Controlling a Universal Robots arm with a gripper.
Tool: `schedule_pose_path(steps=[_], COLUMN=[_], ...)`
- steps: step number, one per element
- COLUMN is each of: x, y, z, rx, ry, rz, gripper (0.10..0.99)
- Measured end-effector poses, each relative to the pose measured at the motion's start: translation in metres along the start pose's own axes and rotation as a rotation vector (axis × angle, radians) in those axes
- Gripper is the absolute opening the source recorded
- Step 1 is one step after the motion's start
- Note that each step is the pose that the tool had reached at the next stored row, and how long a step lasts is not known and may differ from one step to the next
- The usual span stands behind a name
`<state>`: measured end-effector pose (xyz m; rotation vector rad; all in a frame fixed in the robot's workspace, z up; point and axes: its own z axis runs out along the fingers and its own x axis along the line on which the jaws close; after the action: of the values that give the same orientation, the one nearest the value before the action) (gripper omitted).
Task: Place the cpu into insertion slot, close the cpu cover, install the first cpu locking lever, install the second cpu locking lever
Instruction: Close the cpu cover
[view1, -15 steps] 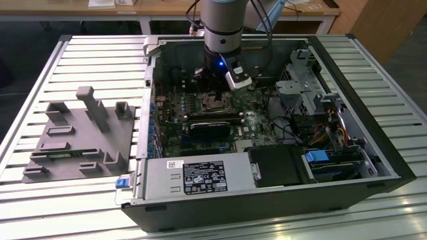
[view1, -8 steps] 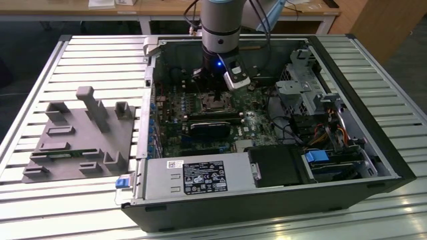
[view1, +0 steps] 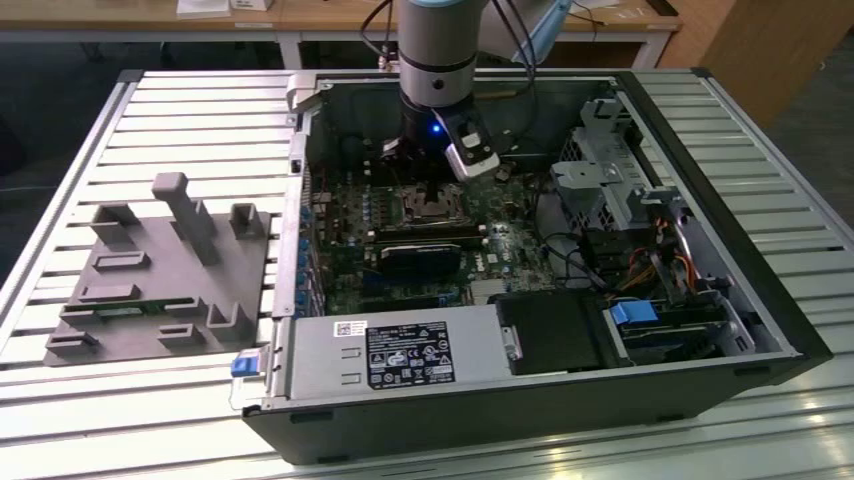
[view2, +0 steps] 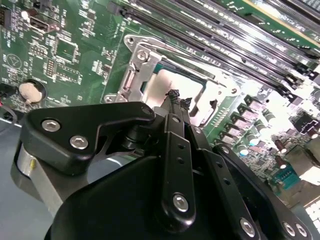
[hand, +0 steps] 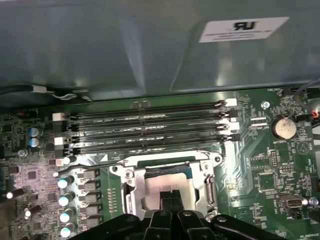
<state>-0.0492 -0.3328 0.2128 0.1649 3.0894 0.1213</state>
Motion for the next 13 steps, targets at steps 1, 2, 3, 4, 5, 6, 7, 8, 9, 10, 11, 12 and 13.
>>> schedule_pose_path(steps=[1, 2, 3, 4, 5, 6, 7, 8, 9, 10, 11, 12, 13], x=[0.0016, 0.0031, 0.0047, 0.0065, 0.0085, 0.0107, 0.0129, 0.0153, 0.0178, 0.0203, 0.0226, 0.0246, 0.0261], y=[-0.0003, -0.0005, -0.0007, -0.001, -0.0013, -0.0015, -0.0018, -0.0021, -0.0024, -0.0027, -0.003, -0.0033, -0.0035], z=[-0.0001, -0.0001, 0.0, 0.0, -0.0001, 0.0, 0.0, 0.0001, 0.0002, 0.0003, 0.0005, 0.0008, 0.0013], rx=[0.0, 0.0, -0.001, -0.001, -0.001, -0.001, -0.002, -0.002, -0.002, -0.002, -0.003, -0.003, -0.003], ry=[-0.0018, -0.0036, -0.0055, -0.0074, -0.0095, -0.0116, -0.0135, -0.0154, -0.0172, -0.0189, -0.0204, -0.0216, -0.0224], rz=[-0.001, -0.002, -0.004, -0.005, -0.005, -0.006, -0.006, -0.007, -0.007, -0.007, -0.008, -0.008, -0.008], gripper=[0.106, 0.106, 0.106, 0.106, 0.106, 0.106, 0.106, 0.106, 0.106, 0.106, 0.106, 0.106, 0.106])
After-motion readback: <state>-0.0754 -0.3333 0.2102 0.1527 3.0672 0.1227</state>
